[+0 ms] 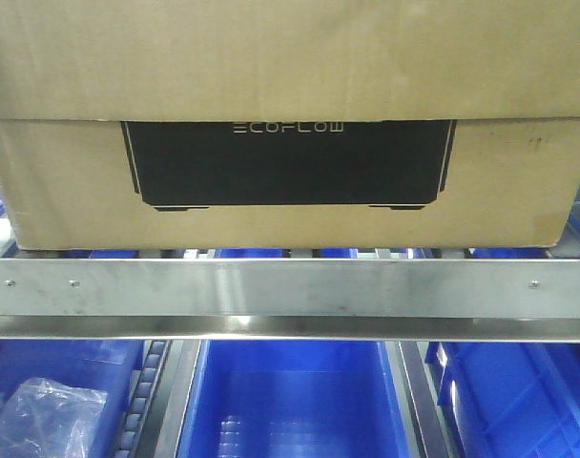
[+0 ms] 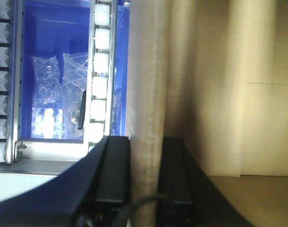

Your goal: Grab box from left shelf to table start

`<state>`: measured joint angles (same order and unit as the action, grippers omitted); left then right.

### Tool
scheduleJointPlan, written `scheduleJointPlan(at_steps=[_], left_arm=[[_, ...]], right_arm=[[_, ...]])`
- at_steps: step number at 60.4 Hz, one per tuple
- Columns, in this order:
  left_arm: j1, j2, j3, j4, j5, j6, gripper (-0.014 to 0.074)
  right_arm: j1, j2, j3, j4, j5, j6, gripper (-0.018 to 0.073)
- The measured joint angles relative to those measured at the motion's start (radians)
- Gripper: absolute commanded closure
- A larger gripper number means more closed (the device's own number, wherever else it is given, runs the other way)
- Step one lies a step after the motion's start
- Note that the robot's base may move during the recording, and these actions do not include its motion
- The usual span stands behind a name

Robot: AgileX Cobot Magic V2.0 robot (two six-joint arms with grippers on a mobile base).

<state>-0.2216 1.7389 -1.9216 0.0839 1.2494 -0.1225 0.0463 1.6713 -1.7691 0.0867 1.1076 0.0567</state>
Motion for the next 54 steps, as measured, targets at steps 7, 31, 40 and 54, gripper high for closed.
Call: scheduleJointPlan(at_steps=[7,31,40,54], left_arm=[[0.000,0.000,0.000,0.000,0.000,0.000,0.0682],[0.000,0.000,0.000,0.000,0.000,0.000,0.0682],[0.000,0.000,0.000,0.000,0.000,0.000,0.0682],[0.000,0.000,0.000,0.000,0.000,0.000,0.0682]], right_arm=[[0.000,0.000,0.000,0.000,0.009,0.000,0.0103],[0.006,0.000,0.000,0.003,0.024,-0.002,0.0258],[0.009,0.000,0.000,0.006,0.027,-0.002,0.0378],[0.009,0.000,-0.002,0.006,0.030,-0.002,0.0533]])
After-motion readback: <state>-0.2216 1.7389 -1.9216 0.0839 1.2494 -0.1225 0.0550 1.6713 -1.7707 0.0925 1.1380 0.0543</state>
